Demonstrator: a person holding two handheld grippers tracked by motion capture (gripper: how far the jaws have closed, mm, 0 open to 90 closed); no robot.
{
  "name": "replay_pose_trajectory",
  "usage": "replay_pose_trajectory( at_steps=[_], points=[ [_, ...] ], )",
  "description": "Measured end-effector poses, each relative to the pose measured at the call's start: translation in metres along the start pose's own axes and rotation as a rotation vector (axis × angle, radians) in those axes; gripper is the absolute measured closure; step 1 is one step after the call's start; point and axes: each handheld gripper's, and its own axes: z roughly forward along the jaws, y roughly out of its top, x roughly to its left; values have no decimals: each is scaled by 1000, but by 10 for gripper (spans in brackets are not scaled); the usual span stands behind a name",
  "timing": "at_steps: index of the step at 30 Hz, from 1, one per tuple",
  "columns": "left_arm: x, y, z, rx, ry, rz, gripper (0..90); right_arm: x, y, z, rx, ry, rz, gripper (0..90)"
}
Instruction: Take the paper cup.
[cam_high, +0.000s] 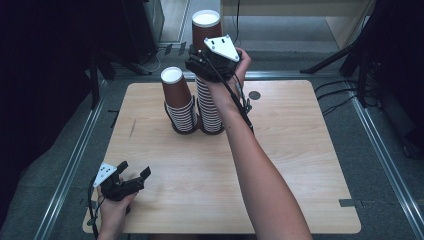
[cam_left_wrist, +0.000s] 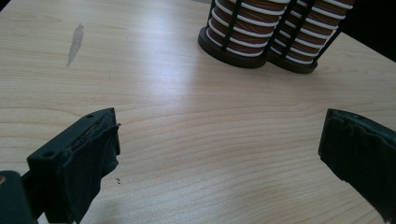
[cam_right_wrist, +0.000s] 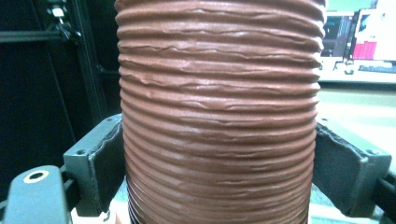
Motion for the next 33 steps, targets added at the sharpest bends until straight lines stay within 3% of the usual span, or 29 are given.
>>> replay_pose_trajectory(
  at_steps=[18,21,25,33],
  points=[
    [1,0,0,-3,-1,-5,0,3,33,-12,-93,6,-22,133],
    [0,0,0,-4,-2,-6,0,2,41,-17,-114,24,3,133],
    [1,0,0,-3,0,-8,0,1,46,-22,-133,24,-21,133],
    [0,0,0,0,2,-2,0,-5,55,-30,-161,16,-21,133]
  ],
)
